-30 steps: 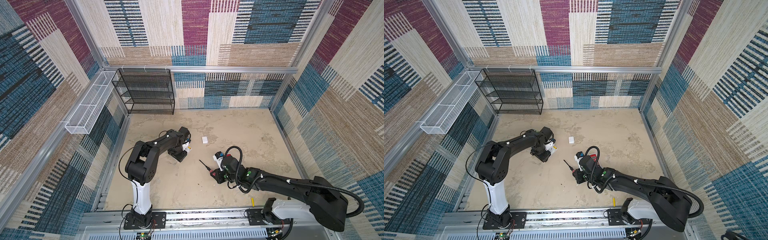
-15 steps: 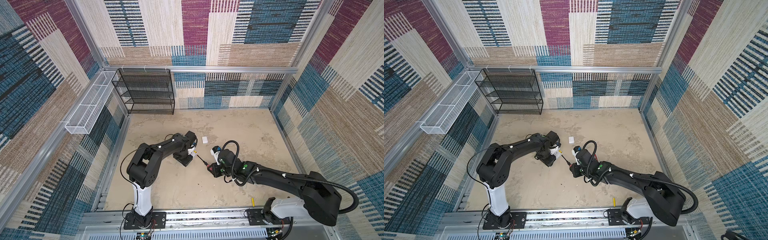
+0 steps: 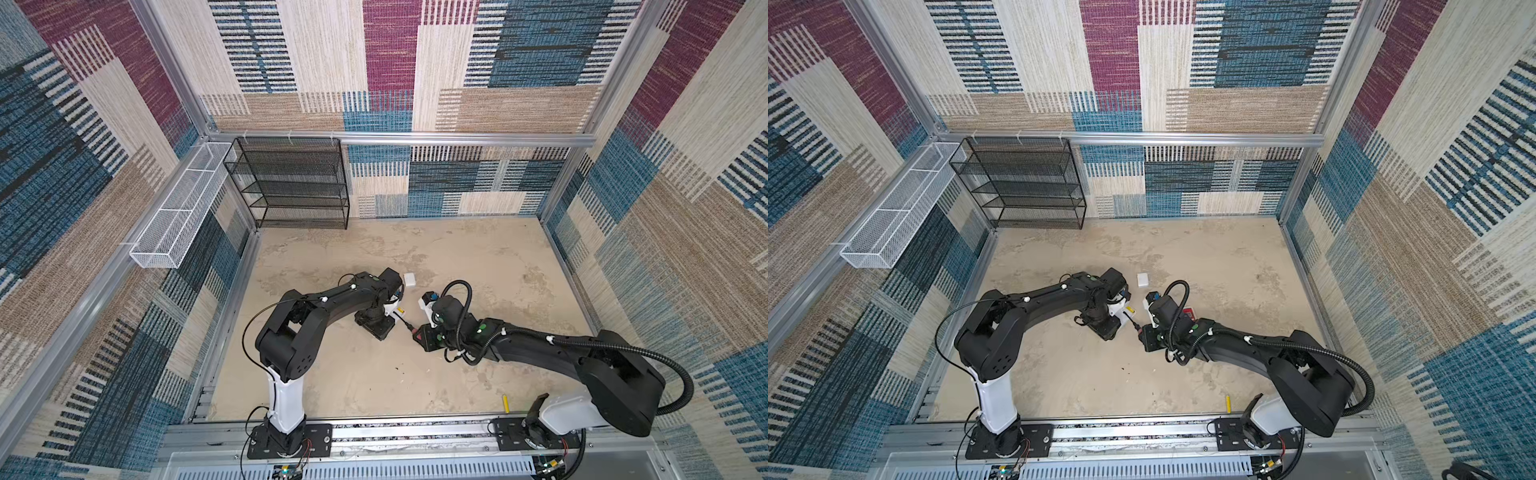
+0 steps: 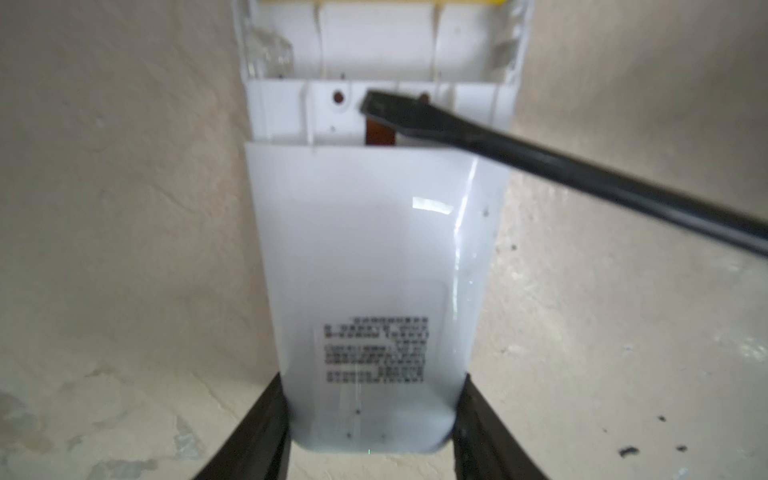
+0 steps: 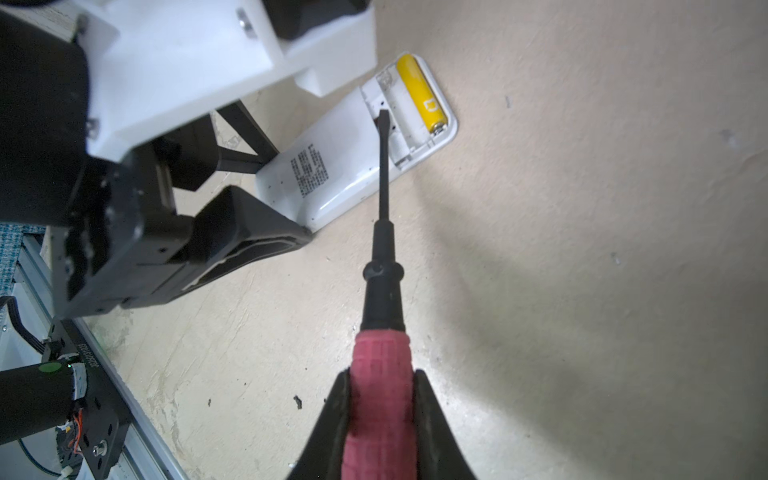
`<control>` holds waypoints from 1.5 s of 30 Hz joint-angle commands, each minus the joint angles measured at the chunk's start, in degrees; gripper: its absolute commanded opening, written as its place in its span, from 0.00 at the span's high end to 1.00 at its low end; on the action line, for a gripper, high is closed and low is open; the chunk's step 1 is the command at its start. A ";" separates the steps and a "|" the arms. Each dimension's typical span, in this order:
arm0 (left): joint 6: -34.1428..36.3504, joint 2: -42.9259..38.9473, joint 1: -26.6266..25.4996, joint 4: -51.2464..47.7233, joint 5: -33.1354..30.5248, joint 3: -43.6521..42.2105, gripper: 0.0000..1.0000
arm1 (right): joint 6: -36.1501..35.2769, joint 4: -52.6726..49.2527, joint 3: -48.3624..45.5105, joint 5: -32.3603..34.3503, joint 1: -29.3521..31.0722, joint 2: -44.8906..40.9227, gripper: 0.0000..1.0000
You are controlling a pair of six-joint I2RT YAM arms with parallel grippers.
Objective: Unload the batteries from the remote control
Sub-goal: 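Bring the screwdriver tip back to the remaining yellow battery with the right gripper, then pry the remaining yellow battery with the screwdriver tip while the left holds the remote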
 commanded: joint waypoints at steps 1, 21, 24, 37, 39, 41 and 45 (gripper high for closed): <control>-0.61 -0.27 -0.50 0.04 2.55 0.27 0.66 | 0.61 1.38 0.75 1.03 -0.05 0.49 1.00; -3.08 0.78 -1.86 -0.04 1.89 1.10 0.66 | 4.77 -1.58 0.67 3.79 -0.06 -0.01 1.00; -3.70 1.10 -1.89 -0.09 1.84 1.44 0.66 | 5.43 -2.77 0.04 4.23 -0.05 -1.51 1.00; -5.47 2.02 -2.20 -0.04 1.91 2.87 0.66 | 6.07 -5.39 2.04 4.61 -0.05 0.12 1.00; -5.38 2.02 -2.30 -0.06 1.93 2.82 0.66 | 5.91 -5.27 2.79 4.73 -0.05 1.18 1.00; -5.29 2.15 -2.39 -0.04 1.92 2.70 0.67 | 5.88 -4.96 3.21 4.59 -0.05 1.96 1.00; -5.20 2.20 -2.47 -0.04 1.66 2.37 0.67 | 6.15 -4.43 3.26 4.51 -0.05 2.69 1.00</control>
